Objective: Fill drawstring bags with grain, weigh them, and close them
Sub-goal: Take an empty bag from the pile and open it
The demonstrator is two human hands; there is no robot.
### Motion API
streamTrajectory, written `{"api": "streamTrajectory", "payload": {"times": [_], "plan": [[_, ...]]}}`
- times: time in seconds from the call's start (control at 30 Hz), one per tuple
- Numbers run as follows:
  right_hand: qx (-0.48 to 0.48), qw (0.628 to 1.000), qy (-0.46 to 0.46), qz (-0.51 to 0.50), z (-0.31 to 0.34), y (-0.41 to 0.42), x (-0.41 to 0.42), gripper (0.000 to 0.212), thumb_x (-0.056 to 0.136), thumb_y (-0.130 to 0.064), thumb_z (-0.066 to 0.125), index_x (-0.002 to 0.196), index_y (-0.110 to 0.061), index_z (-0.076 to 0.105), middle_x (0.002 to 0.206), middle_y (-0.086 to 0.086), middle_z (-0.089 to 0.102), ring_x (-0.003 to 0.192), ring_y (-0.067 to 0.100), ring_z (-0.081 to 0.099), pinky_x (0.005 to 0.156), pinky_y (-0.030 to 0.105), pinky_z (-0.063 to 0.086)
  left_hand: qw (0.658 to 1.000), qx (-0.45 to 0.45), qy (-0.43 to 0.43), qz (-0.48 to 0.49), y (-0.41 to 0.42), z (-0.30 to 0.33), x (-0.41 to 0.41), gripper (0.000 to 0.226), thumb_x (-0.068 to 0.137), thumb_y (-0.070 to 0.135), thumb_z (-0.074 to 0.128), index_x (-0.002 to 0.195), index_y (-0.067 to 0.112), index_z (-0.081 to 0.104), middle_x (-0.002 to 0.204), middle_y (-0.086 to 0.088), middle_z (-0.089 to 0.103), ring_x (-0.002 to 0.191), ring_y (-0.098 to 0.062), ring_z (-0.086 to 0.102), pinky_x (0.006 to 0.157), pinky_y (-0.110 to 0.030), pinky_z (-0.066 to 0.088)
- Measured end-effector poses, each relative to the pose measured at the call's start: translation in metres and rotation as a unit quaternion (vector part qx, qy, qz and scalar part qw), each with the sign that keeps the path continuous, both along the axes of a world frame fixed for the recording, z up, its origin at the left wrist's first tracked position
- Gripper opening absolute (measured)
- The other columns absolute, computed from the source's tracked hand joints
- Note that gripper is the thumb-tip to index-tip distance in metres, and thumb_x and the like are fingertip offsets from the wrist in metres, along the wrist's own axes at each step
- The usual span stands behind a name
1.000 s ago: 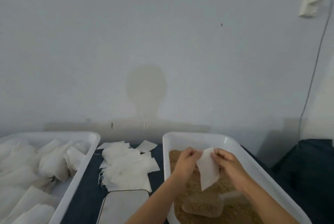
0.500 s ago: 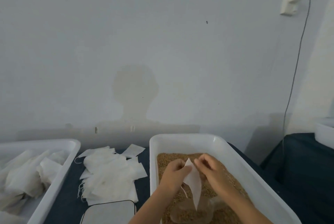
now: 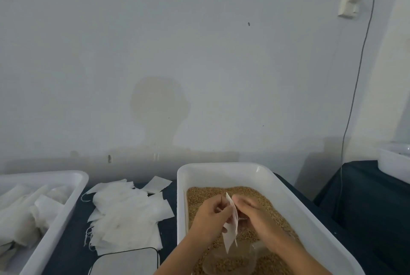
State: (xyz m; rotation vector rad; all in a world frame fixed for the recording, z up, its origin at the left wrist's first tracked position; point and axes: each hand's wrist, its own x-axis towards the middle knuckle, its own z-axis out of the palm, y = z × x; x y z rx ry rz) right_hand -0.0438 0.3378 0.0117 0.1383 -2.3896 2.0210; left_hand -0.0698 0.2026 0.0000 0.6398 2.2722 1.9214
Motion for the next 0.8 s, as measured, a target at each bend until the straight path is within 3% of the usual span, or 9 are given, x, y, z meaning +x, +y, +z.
{"api": "streamTrajectory", "payload": {"times": [0.07,0.17,0.23,0.33,0.43,0.53,0.67,0.8], "plan": [[0.018,1.000,-0.001,-0.003,0.000,0.001,0.000,0.029,0.098,-0.021,0.047,0.085,0.000,0.061,0.073,0.010,0.065,0.067,0.023,0.063,0.060,0.029,0.052,0.999,-0.022,0.030,0.014,0.000,-0.002,0.000,0.023,0.090,0.014,0.057,0.068,0.016,0.051,0.061,0.007,0.057,0.054,-0.003,0.053,0.054,-0.021,0.048],[0.146,0.987,0.017,-0.067,-0.005,0.004,-0.004,0.025,0.094,-0.011,0.051,0.069,-0.010,0.051,0.066,0.007,0.054,0.060,0.020,0.052,0.059,0.032,0.045,0.994,-0.064,0.065,0.063,0.000,-0.005,-0.002,0.025,0.086,0.011,0.057,0.066,0.018,0.044,0.062,0.005,0.050,0.055,-0.009,0.043,0.057,-0.025,0.040],[0.240,0.964,0.034,-0.109,-0.009,0.007,-0.005,0.026,0.091,-0.011,0.052,0.066,-0.014,0.047,0.062,0.001,0.046,0.055,0.014,0.042,0.057,0.029,0.038,0.986,-0.101,0.087,0.098,0.000,-0.008,-0.002,0.027,0.084,0.009,0.056,0.067,0.021,0.040,0.062,0.006,0.043,0.055,-0.007,0.035,0.056,-0.020,0.032],[0.303,0.944,0.044,-0.127,-0.013,0.009,-0.007,0.026,0.086,-0.014,0.055,0.063,-0.016,0.044,0.061,-0.002,0.044,0.055,0.011,0.040,0.057,0.026,0.035,0.970,-0.156,0.156,0.106,0.001,-0.009,0.001,0.027,0.086,0.007,0.052,0.076,0.027,0.038,0.060,0.009,0.041,0.055,-0.006,0.036,0.053,-0.016,0.029],[0.293,0.946,0.037,-0.135,-0.013,0.009,-0.009,0.026,0.087,-0.016,0.057,0.062,-0.016,0.049,0.056,-0.005,0.045,0.049,0.007,0.039,0.053,0.020,0.035,0.921,-0.241,0.285,0.109,0.001,-0.010,0.003,0.016,0.092,0.012,0.046,0.089,0.025,0.055,0.074,0.011,0.051,0.075,-0.006,0.044,0.061,-0.017,0.030],[0.256,0.958,0.023,-0.123,-0.012,0.009,-0.009,0.030,0.089,-0.013,0.055,0.060,-0.015,0.052,0.052,-0.004,0.048,0.044,0.008,0.040,0.049,0.022,0.036,0.892,-0.312,0.307,0.114,0.001,-0.013,0.003,0.026,0.098,0.021,0.040,0.102,0.023,0.066,0.099,0.003,0.055,0.100,-0.011,0.044,0.073,-0.017,0.032],[0.158,0.981,-0.006,-0.109,-0.007,0.010,-0.006,0.032,0.092,-0.010,0.055,0.060,-0.010,0.057,0.054,0.003,0.055,0.044,0.012,0.046,0.044,0.023,0.038,0.879,-0.332,0.327,0.100,0.002,-0.012,0.009,0.040,0.093,0.047,0.033,0.095,0.018,0.060,0.102,0.004,0.041,0.099,-0.011,0.038,0.081,-0.021,0.034],[0.140,0.984,-0.021,-0.106,-0.005,0.011,-0.003,0.029,0.097,-0.017,0.049,0.073,-0.009,0.063,0.068,0.005,0.064,0.053,0.010,0.056,0.053,0.022,0.046,0.867,-0.309,0.375,0.105,0.001,-0.007,0.011,0.027,0.091,0.032,0.041,0.093,0.015,0.061,0.117,0.005,0.037,0.106,-0.011,0.036,0.087,-0.019,0.034]]}}
